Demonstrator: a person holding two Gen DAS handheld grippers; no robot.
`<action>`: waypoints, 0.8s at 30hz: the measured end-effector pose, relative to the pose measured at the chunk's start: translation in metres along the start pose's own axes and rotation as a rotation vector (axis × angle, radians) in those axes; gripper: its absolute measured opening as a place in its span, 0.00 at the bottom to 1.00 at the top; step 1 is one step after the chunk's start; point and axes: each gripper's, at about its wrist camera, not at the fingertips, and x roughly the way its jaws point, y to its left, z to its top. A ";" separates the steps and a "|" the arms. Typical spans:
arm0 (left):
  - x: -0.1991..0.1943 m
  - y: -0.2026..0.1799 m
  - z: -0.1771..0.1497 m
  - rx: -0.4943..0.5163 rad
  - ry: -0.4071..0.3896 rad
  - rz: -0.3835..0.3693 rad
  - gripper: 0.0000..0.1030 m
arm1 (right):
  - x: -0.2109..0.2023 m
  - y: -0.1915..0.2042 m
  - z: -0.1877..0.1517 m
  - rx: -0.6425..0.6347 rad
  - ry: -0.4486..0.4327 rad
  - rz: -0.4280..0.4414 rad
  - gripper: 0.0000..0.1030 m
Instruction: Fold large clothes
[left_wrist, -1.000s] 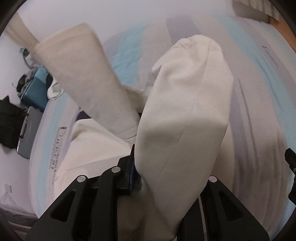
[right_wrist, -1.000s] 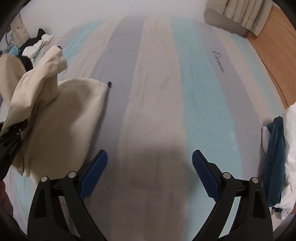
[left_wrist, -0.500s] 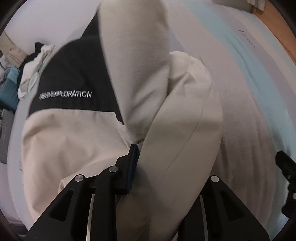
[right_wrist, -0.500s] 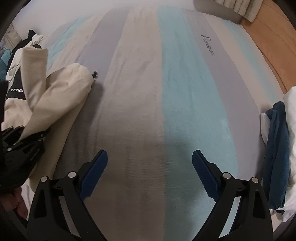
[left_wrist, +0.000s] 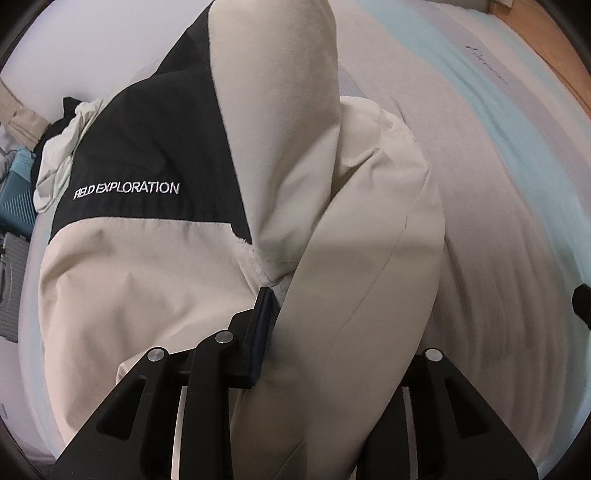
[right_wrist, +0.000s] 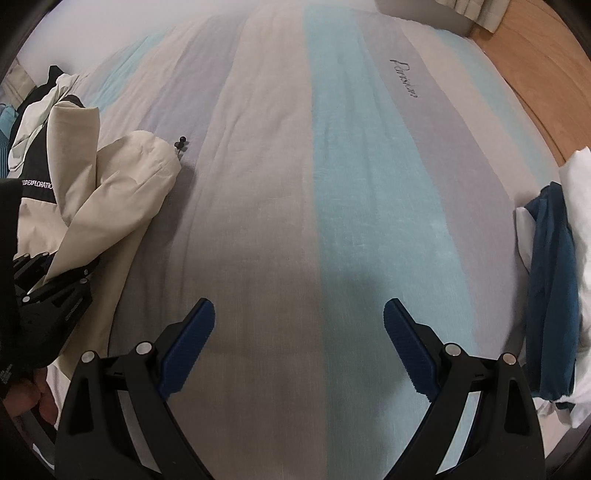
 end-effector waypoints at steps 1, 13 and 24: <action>-0.002 0.002 -0.004 0.001 0.003 0.003 0.27 | 0.000 -0.001 -0.002 0.003 0.001 -0.002 0.86; -0.042 0.022 -0.019 -0.019 -0.017 -0.137 0.61 | -0.023 0.018 -0.020 0.004 -0.014 -0.007 0.86; -0.111 0.111 -0.050 -0.035 -0.004 -0.358 0.90 | -0.053 0.054 -0.025 -0.031 -0.032 0.012 0.86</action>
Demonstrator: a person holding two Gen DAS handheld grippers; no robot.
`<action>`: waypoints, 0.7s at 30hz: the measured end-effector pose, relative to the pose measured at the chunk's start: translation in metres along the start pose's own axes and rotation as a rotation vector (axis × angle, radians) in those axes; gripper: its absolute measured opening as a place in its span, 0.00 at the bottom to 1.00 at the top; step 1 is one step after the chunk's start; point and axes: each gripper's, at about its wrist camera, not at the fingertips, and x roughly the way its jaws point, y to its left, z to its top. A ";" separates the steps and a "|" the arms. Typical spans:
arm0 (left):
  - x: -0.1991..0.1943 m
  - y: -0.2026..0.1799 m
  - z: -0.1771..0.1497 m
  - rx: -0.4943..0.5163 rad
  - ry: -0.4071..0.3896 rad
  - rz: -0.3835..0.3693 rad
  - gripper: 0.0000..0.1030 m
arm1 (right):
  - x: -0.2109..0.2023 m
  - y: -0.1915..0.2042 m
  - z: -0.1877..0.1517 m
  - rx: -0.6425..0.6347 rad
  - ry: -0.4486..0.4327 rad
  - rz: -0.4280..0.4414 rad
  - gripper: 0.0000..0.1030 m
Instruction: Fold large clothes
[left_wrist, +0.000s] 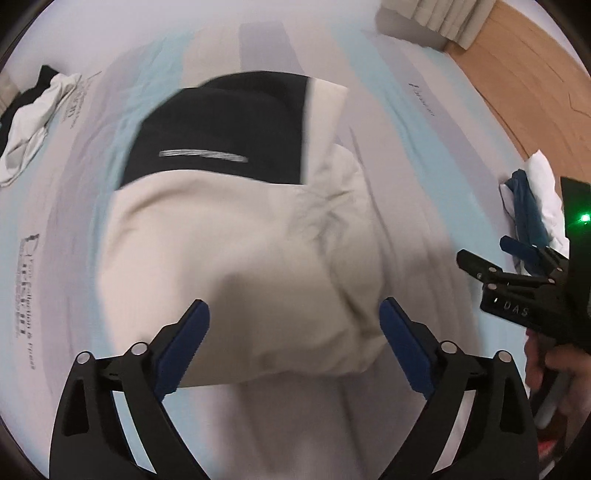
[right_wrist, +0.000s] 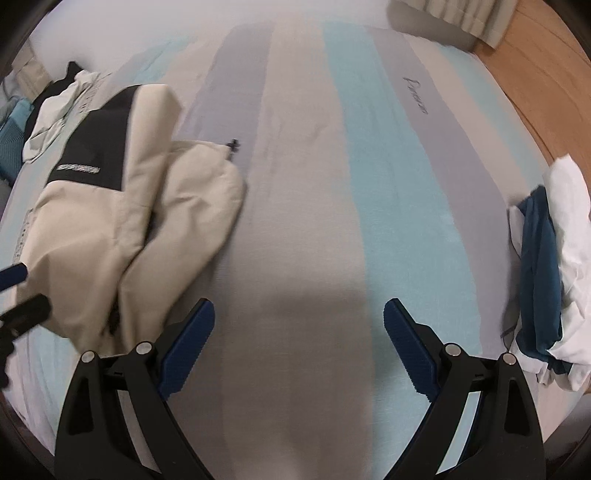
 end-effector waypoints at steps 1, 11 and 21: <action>-0.006 0.011 0.000 -0.003 0.000 0.001 0.93 | -0.002 0.005 0.001 -0.006 -0.002 0.003 0.86; -0.018 0.110 0.041 0.002 0.011 -0.091 0.94 | 0.007 0.066 0.021 -0.038 0.054 0.119 0.89; 0.015 0.136 0.059 0.036 0.077 -0.068 0.94 | 0.035 0.090 0.048 -0.015 0.127 0.208 0.90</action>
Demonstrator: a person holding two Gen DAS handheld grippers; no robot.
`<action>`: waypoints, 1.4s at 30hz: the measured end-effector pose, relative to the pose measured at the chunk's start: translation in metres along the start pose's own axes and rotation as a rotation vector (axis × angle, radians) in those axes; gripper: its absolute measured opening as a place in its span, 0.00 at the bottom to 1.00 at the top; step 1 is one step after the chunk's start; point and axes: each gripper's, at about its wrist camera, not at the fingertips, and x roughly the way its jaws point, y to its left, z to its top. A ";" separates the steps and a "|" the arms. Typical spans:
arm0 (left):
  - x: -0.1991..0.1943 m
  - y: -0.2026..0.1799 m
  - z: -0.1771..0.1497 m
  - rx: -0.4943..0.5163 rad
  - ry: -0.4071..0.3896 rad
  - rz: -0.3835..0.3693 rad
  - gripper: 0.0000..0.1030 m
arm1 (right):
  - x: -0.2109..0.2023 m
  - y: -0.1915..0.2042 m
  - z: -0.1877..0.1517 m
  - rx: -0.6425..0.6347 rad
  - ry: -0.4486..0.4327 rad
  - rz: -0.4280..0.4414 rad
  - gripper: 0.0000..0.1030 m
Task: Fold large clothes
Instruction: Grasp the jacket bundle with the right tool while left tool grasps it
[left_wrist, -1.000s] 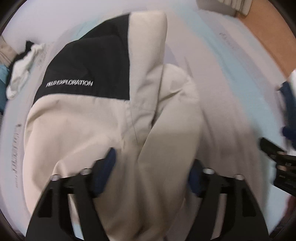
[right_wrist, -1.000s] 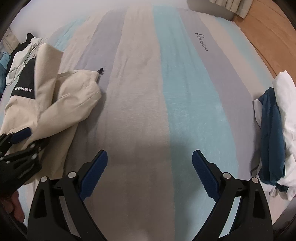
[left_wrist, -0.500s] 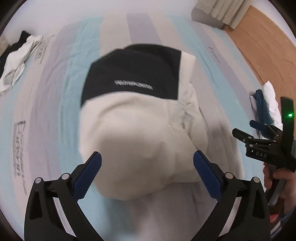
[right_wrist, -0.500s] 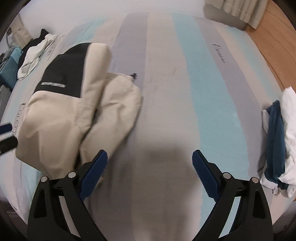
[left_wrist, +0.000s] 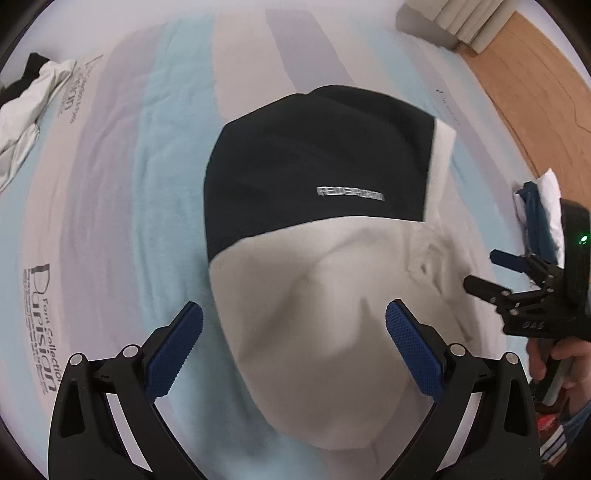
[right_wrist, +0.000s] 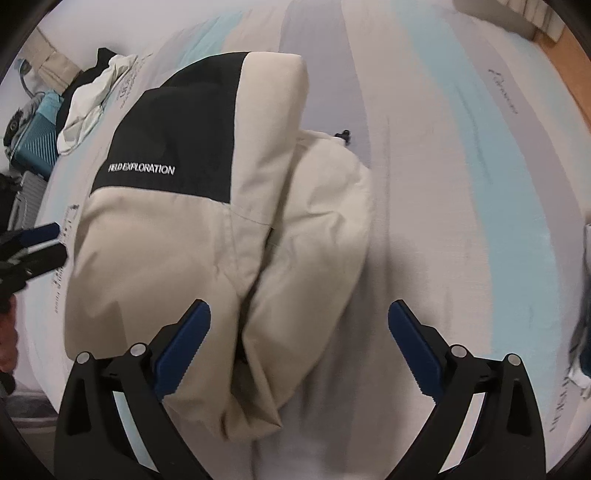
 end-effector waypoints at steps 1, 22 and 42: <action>0.002 0.002 0.001 -0.002 0.005 -0.006 0.94 | 0.002 0.000 0.003 0.000 0.002 -0.001 0.90; 0.044 0.028 0.015 -0.016 0.058 -0.034 0.95 | 0.076 0.005 0.034 0.040 0.110 0.066 0.90; 0.089 0.049 0.018 -0.106 0.130 -0.243 0.95 | 0.085 0.028 0.030 0.009 0.106 0.225 0.92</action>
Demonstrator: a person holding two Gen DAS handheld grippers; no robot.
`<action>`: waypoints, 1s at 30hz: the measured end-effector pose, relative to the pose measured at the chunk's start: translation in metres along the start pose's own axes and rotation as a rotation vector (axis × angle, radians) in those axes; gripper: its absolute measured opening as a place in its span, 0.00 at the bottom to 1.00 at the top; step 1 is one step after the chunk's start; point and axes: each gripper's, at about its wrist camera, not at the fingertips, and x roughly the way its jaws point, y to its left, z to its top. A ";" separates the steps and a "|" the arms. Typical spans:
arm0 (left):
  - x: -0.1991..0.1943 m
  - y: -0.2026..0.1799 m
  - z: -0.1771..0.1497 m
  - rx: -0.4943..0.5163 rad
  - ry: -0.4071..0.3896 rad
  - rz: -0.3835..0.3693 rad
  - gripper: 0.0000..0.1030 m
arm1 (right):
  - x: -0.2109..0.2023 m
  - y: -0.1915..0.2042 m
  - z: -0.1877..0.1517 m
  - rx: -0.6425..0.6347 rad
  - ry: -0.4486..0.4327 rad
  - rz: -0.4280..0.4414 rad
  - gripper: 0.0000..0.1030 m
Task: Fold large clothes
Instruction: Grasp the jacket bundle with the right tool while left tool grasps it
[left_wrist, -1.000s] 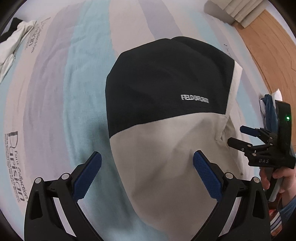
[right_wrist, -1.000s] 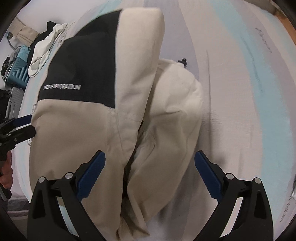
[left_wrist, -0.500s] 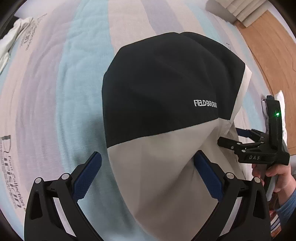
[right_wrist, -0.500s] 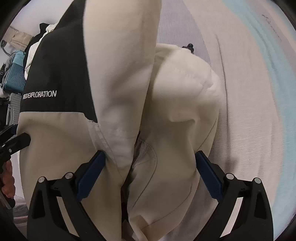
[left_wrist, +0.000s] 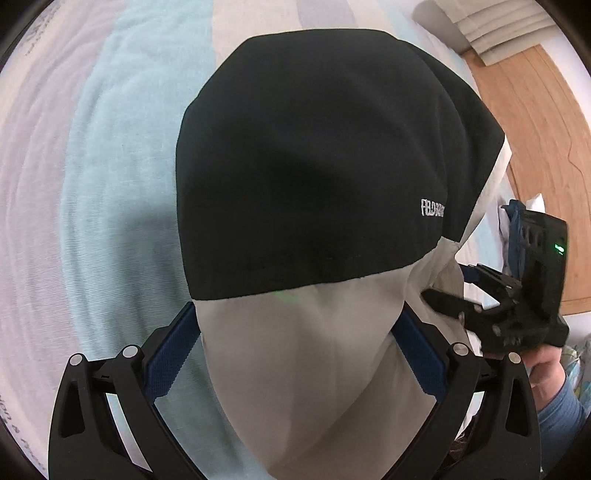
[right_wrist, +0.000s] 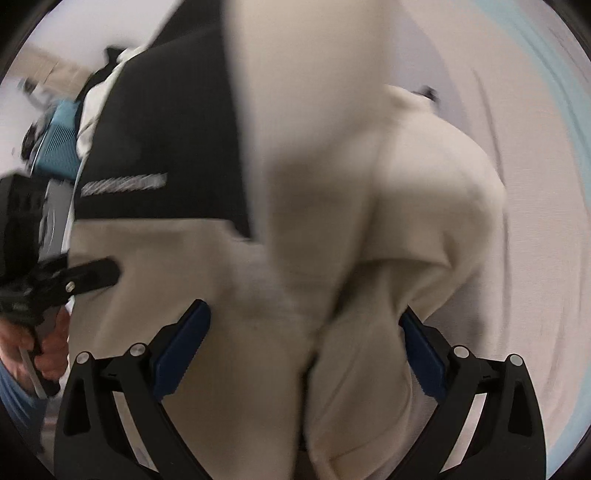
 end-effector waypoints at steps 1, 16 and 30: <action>0.001 -0.001 0.000 0.004 0.003 -0.001 0.95 | 0.000 0.005 0.000 -0.006 0.001 0.017 0.92; 0.021 0.001 -0.008 0.032 -0.027 -0.004 0.72 | 0.020 0.013 0.010 -0.023 0.045 -0.015 0.52; 0.021 -0.005 -0.021 0.056 -0.086 0.062 0.74 | 0.012 0.035 -0.012 -0.120 -0.058 -0.096 0.52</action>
